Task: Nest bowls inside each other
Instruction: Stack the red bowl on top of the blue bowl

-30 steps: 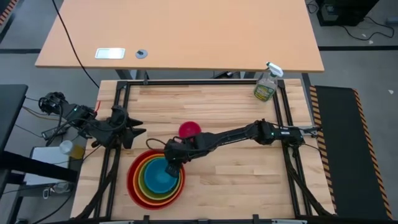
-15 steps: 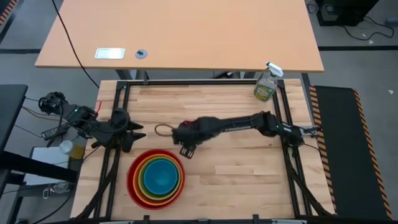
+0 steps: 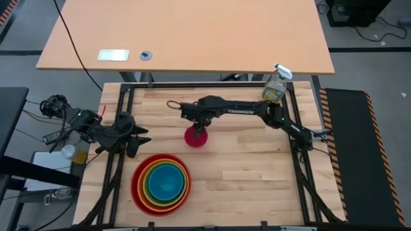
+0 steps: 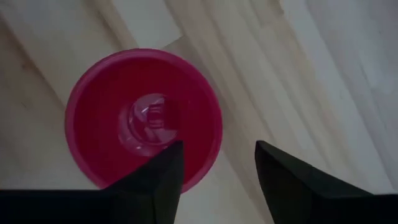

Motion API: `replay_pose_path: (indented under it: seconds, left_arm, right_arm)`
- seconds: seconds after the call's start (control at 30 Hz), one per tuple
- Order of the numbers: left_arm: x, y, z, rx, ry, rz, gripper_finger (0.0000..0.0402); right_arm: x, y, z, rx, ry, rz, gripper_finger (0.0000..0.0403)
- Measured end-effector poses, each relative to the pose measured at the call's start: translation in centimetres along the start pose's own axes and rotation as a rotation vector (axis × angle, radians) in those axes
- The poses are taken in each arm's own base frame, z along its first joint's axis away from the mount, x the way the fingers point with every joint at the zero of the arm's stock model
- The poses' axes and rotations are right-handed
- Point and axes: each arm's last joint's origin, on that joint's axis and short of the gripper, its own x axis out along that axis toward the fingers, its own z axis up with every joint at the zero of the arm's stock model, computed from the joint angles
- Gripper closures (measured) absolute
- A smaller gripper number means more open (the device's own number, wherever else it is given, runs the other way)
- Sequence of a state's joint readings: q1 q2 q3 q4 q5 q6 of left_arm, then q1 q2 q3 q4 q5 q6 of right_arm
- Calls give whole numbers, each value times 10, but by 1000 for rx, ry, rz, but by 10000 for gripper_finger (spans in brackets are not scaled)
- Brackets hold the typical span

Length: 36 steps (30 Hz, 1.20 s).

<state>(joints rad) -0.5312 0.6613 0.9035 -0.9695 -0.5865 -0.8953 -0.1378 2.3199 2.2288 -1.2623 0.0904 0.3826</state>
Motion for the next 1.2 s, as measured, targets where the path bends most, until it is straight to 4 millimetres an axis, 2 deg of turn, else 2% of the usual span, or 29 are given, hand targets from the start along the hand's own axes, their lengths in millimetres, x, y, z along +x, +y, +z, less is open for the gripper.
replay_pose_path:
  seconds: [0.07, 0.27, 0.43, 0.6, 0.77, 1.1, 1.2]
  left_arm:
    - [0, 0, 0, -1, -7, 7, 180]
    - [1, 2, 2, -13, -26, 32, 180]
    - [2, 3, 3, -26, -32, 46, 180]
    - [2, 4, 4, -32, -34, 49, 180]
    - [2, 4, 4, -36, -34, 49, 180]
    - [2, 4, 4, -36, -34, 49, 180]
    - [2, 4, 4, -35, -34, 49, 180]
  right_arm:
    - [2, -8, 3, -25, 11, 37, 193]
    - [27, -25, 2, -61, 76, 109, 179]
    - [54, -23, -8, -110, 115, 122, 181]
    - [67, -17, -12, -119, 81, 127, 198]
    - [73, -16, -11, -78, 51, 108, 239]
    - [68, -16, -9, -47, 34, 128, 375]
    - [65, -16, -8, -48, 50, 144, 384]
